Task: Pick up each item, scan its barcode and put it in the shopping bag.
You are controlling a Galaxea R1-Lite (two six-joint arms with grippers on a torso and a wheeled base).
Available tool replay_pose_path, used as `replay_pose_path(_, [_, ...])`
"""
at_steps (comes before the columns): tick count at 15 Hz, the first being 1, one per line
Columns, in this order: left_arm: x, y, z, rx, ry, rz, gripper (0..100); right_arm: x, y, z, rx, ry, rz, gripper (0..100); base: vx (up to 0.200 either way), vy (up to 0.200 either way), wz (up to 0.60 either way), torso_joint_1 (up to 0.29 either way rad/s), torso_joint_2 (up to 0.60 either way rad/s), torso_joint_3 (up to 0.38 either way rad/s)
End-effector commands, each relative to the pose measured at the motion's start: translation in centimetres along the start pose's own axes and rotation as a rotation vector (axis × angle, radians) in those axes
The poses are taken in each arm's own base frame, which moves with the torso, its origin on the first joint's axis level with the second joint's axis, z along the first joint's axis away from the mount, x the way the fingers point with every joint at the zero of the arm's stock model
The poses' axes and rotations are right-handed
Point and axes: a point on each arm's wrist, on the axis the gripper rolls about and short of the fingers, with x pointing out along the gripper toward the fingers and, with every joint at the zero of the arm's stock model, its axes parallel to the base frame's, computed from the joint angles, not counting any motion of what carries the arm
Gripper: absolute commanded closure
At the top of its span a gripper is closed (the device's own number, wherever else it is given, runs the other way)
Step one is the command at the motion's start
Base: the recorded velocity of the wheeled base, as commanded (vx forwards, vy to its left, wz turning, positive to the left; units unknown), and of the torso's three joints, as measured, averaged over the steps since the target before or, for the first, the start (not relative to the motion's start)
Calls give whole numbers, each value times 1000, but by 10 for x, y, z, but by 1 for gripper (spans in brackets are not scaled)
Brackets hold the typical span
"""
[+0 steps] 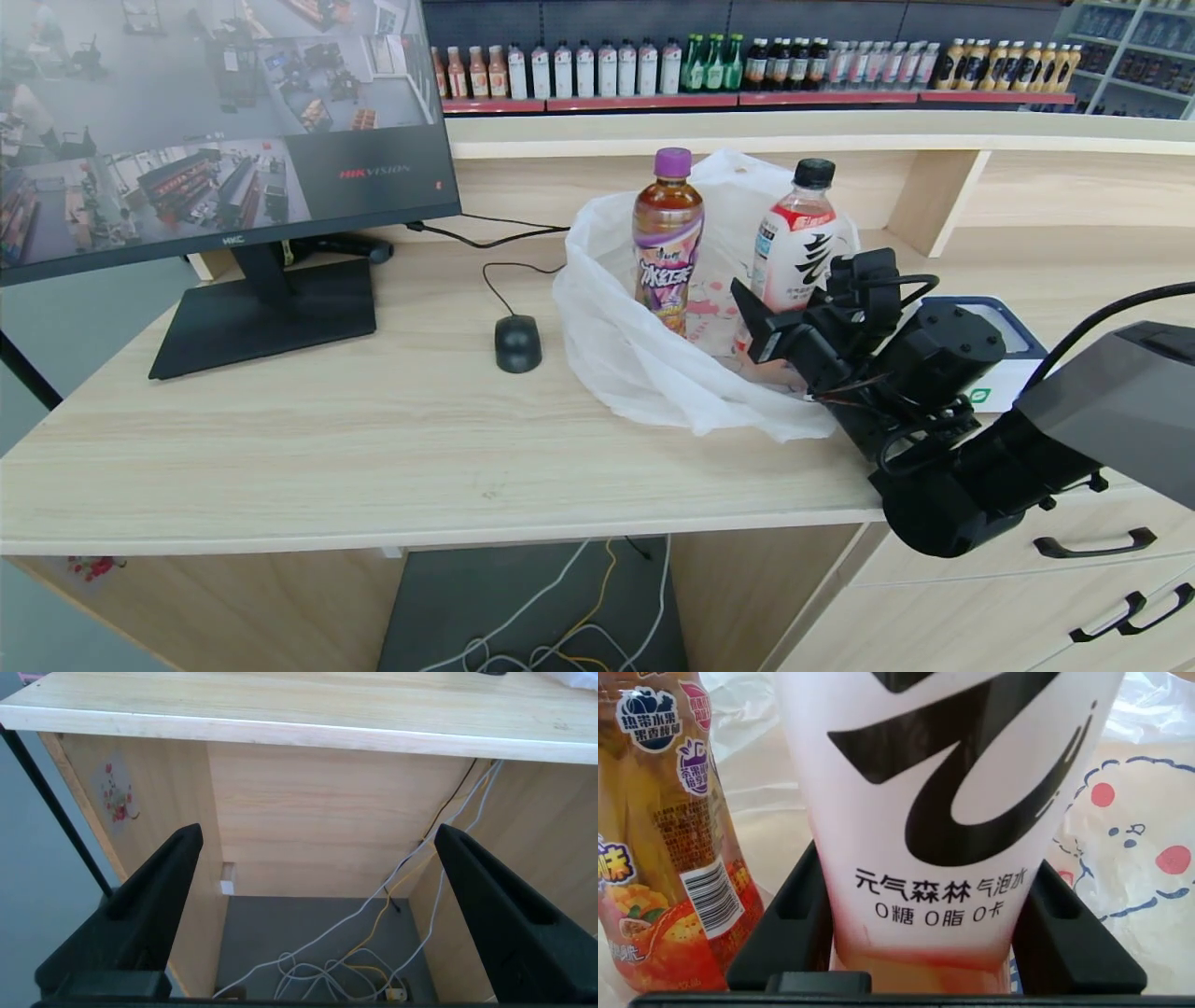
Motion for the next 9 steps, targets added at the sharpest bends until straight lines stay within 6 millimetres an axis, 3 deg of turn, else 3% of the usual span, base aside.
replay_pose_path(1, [0,0,0,0,-1,0,0,-1,1,0,2,4,3,100,0,0,0,0,0,0])
replay_pose_path(3, [0,0,0,0,-1,0,0,-3,0,-2,1,13,2,100,0,0,0,0,0,0])
replay_pose_path(4, [0,0,0,0,-1,1,0,-4,0,-1,1,15,2,0,0,0,0,0,0,0])
replay_pose_path(9, [0,0,0,-1,-1,1,0,-23,-1,21,2,14,5,0,0,0,0,0,0,0])
